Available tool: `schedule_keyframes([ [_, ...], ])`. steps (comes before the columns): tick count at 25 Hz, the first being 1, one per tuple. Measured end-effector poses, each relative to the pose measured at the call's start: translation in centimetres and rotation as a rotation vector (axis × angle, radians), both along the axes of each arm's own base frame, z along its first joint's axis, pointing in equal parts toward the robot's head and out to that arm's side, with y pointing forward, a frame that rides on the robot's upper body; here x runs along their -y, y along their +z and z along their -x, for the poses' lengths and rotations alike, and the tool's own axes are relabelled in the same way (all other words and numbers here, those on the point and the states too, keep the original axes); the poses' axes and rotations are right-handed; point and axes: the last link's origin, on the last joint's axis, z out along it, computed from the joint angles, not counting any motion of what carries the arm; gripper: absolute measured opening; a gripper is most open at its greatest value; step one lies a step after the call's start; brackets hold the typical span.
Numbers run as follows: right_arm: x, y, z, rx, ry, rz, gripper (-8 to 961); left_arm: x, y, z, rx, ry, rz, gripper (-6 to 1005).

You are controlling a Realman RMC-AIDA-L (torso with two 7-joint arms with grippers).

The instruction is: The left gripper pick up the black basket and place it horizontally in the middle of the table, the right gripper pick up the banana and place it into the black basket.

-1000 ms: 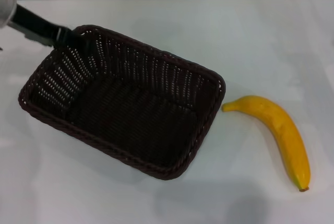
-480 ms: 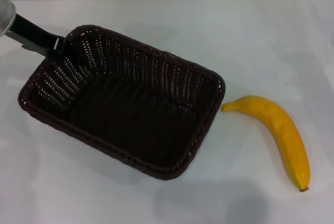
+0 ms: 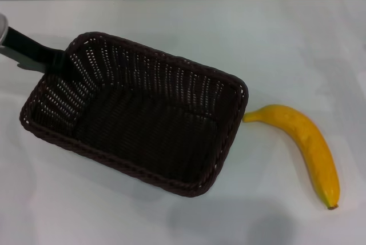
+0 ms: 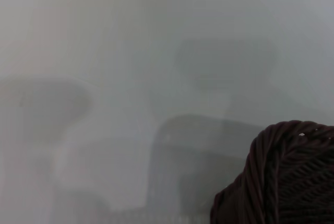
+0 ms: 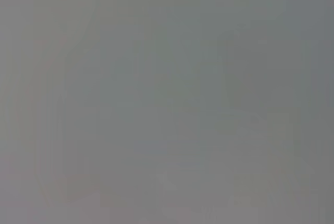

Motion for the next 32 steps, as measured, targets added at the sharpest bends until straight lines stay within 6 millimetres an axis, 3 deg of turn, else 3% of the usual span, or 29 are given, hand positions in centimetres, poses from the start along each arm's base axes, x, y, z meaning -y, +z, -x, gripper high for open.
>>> schedule_keyframes([
  [5,0.0,-0.1,0.0,0.0,-0.002,0.005,861,0.6,0.3,0.5,0.107,0.043,-0.038,139],
  [11,0.2,-0.1,-0.2,0.0,-0.008,0.006,860,1.6,2.3,0.8,0.348,0.057,-0.125,154],
  [17,0.2,0.0,-0.3,0.002,-0.009,0.005,860,3.2,4.7,2.8,0.559,0.123,-0.261,170],
  [26,-0.4,0.0,-0.1,0.008,-0.014,0.018,859,4.9,2.5,7.0,0.578,0.292,-0.365,192],
  [32,-0.4,-0.1,-0.1,0.009,-0.013,0.02,858,4.5,1.8,7.5,0.532,0.331,-0.374,208],
])
